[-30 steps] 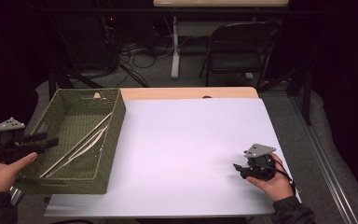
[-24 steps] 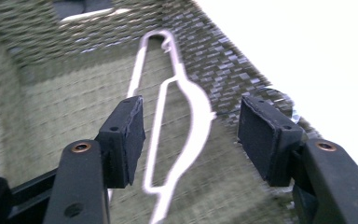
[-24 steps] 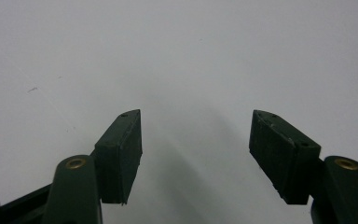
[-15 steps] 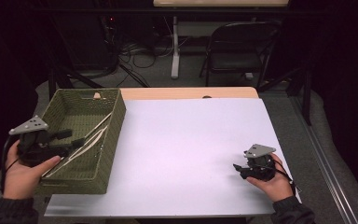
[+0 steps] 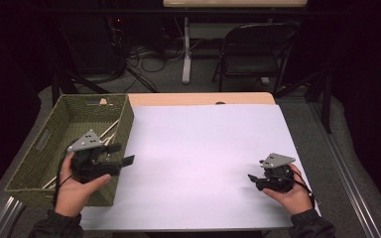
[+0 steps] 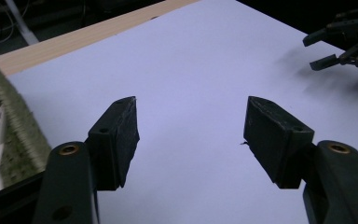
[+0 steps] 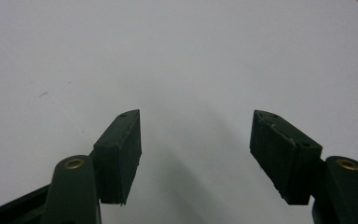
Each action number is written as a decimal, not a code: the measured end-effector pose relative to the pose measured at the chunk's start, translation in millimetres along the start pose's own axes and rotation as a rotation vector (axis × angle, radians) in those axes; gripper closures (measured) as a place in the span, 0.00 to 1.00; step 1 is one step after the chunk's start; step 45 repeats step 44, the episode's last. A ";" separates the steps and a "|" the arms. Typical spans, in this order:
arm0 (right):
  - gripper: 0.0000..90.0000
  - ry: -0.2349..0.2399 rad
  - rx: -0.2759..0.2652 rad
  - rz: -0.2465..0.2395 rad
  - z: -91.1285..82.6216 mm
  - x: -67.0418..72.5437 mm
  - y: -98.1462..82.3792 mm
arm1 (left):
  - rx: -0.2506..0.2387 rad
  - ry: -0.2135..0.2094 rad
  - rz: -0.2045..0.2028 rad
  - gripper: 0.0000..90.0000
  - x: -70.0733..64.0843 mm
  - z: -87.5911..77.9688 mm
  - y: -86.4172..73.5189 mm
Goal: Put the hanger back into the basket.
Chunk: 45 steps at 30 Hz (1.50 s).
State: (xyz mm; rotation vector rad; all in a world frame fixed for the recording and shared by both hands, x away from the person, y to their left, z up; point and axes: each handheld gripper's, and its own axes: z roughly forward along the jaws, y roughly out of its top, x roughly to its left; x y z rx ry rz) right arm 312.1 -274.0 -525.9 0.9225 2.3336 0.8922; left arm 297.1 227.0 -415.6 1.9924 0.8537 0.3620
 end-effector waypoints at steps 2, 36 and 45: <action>0.37 -0.002 0.009 -0.002 -1.1 0.1 0.4 | -0.001 -0.004 0.015 0.39 -5.2 3.9 -0.4; 0.37 0.025 -0.014 0.035 5.9 4.2 -7.9 | 0.046 -0.064 0.016 0.39 -38.4 81.3 -79.6; 0.36 -0.050 -0.054 0.088 0.5 -3.9 -13.3 | 0.083 -0.066 0.004 0.40 -35.9 93.5 -89.0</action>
